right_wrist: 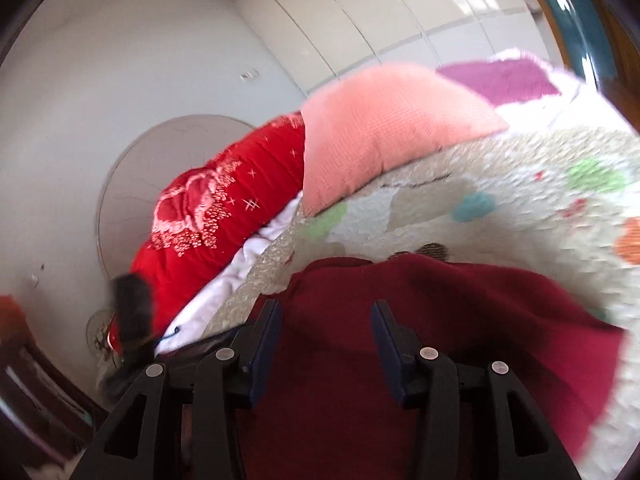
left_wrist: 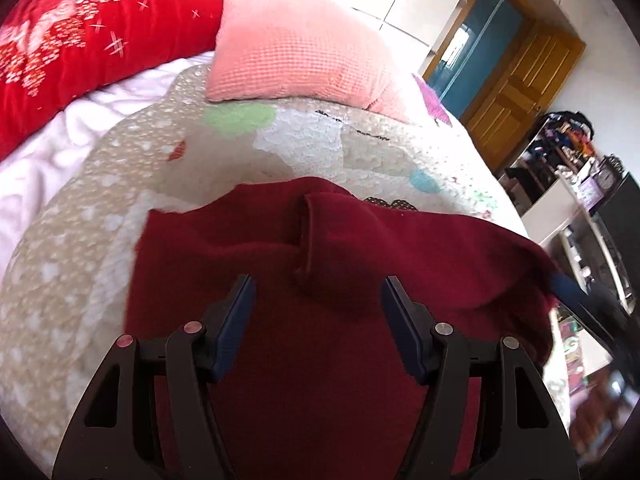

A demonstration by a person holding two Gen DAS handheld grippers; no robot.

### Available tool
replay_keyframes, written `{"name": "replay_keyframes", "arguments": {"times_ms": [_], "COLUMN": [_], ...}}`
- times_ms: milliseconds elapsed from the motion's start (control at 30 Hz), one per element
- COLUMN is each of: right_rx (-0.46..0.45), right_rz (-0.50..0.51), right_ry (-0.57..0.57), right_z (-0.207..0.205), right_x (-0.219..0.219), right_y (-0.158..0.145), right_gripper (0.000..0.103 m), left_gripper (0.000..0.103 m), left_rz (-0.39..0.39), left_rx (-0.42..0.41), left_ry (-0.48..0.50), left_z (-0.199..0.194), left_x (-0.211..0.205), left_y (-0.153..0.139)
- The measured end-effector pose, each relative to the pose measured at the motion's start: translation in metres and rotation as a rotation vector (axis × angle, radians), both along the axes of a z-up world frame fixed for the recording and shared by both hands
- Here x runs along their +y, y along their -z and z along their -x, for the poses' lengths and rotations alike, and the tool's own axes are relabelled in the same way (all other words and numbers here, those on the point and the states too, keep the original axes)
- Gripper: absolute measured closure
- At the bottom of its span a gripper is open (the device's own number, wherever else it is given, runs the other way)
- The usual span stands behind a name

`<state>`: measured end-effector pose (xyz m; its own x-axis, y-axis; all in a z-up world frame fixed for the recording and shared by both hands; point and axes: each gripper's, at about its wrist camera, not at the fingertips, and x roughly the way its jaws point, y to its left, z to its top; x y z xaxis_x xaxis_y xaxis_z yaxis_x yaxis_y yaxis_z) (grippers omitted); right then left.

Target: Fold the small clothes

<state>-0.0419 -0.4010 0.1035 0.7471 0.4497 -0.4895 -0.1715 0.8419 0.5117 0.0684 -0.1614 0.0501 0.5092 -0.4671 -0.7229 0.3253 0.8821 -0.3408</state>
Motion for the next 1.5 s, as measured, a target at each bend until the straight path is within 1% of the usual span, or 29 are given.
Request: {"name": "replay_keyframes", "arguments": {"times_ms": [67, 100, 133, 167, 200, 267, 367, 467, 567, 633, 667, 700, 733, 767, 800, 833, 867, 900, 933, 1033, 1067, 1167, 1233, 1267, 1300, 1333, 1367, 1433, 1500], "right_rx": [-0.023, -0.026, -0.023, -0.019, -0.014, -0.004, 0.029, 0.085, 0.087, 0.072, 0.057, 0.054, 0.055, 0.061, 0.084, 0.118, 0.145, 0.149, 0.127, 0.089, 0.079, 0.088, 0.138, 0.156, 0.153, 0.134, 0.104, 0.073, 0.062], "right_rz": [0.019, 0.021, 0.031, 0.053, 0.084, 0.138, 0.139, 0.194, 0.223, 0.354, 0.498, 0.574, 0.621, 0.634, 0.623, 0.586, 0.537, 0.464, 0.409, 0.329, 0.320, 0.372, 0.431, 0.455, 0.454, 0.439, 0.410, 0.359, 0.322], "right_ry": [0.023, 0.035, 0.047, 0.061, 0.083, 0.120, 0.141, 0.132, 0.151, 0.233, 0.285, 0.300, 0.303, 0.302, 0.301, 0.295, 0.281, 0.283, 0.287, 0.249, 0.230, 0.180, 0.196, 0.212, 0.220, 0.225, 0.225, 0.228, 0.218], "right_z": [0.031, 0.044, 0.056, 0.066, 0.075, 0.090, 0.103, 0.100, 0.098, 0.097, 0.094, 0.092, 0.087, 0.084, 0.078, 0.073, 0.071, 0.074, 0.082, 0.106, 0.110, 0.122, 0.122, 0.124, 0.123, 0.128, 0.132, 0.137, 0.136], "right_x": [-0.012, -0.019, -0.024, -0.029, -0.033, -0.040, -0.048, -0.039, -0.032, -0.026, -0.018, -0.014, -0.012, -0.013, -0.018, -0.027, -0.035, -0.045, -0.053, -0.063, -0.062, -0.056, -0.057, -0.059, -0.062, -0.064, -0.064, -0.063, -0.060], "right_y": [-0.002, -0.001, 0.002, 0.004, 0.007, 0.012, 0.026, 0.042, 0.045, 0.041, 0.040, 0.041, 0.044, 0.048, 0.053, 0.057, 0.059, 0.057, 0.052, 0.038, 0.035, 0.037, 0.045, 0.048, 0.048, 0.046, 0.042, 0.037, 0.035], "right_gripper": [0.057, 0.057, 0.057, 0.057, 0.057, 0.057, 0.057, 0.057, 0.057, 0.057, 0.057, 0.057, 0.057, 0.057, 0.058, 0.070, 0.088, 0.091, 0.094, 0.096, 0.096, 0.097, 0.097, 0.096, 0.096, 0.090, 0.070, 0.045, 0.044], "left_gripper": [0.039, 0.053, 0.065, 0.085, 0.086, 0.088, 0.089, 0.089, 0.089, 0.089, 0.089, 0.090, 0.092, 0.097, 0.097, 0.097, 0.097, 0.097, 0.097, 0.097, 0.097, 0.095, 0.078, 0.060, 0.050, 0.049, 0.049, 0.049, 0.049], "left_rz": [0.018, 0.030, 0.027, 0.008, -0.005, 0.010, 0.047, 0.081, 0.107, 0.126, 0.135, 0.141, 0.146, 0.147, 0.141, 0.135, 0.130, 0.123, 0.118, 0.091, 0.088, 0.082, 0.068, 0.059, 0.051, 0.041, 0.027, 0.004, 0.002], "left_rx": [0.000, -0.001, -0.003, -0.007, -0.014, -0.038, -0.076, -0.113, -0.118, -0.129, -0.133, -0.138, -0.148, -0.166, -0.185, -0.198, -0.198, -0.191, -0.185, -0.142, -0.124, -0.076, -0.023, -0.002, 0.020, 0.038, 0.056, 0.095, 0.124], "left_ry": [-0.002, -0.007, -0.010, -0.012, -0.008, 0.018, 0.046, 0.051, 0.050, 0.050, 0.050, 0.050, 0.049, 0.046, 0.038, 0.029, 0.024, 0.017, 0.011, -0.002, -0.007, -0.036, -0.054, -0.060, -0.067, -0.080, -0.092, -0.122, -0.150], "left_z": [-0.007, -0.009, -0.010, -0.011, -0.010, -0.003, 0.011, 0.022, 0.028, 0.033, 0.036, 0.038, 0.041, 0.044, 0.047, 0.049, 0.049, 0.048, 0.048, 0.046, 0.045, 0.046, 0.043, 0.041, 0.039, 0.035, 0.031, 0.021, 0.012], "left_x": [-0.010, -0.014, -0.017, -0.022, -0.026, -0.030, -0.030, -0.027, -0.021, -0.017, -0.015, -0.012, -0.010, -0.007, -0.004, 0.001, 0.005, 0.011, 0.016, 0.029, 0.032, 0.039, 0.041, 0.040, 0.040, 0.038, 0.037, 0.033, 0.032], "left_y": [0.004, 0.005, 0.005, 0.004, 0.000, -0.013, -0.049, -0.090, -0.116, -0.133, -0.140, -0.146, -0.151, -0.157, -0.162, -0.164, -0.164, -0.161, -0.156, -0.131, -0.121, -0.090, -0.068, -0.060, -0.050, -0.041, -0.032, -0.016, -0.003]}}
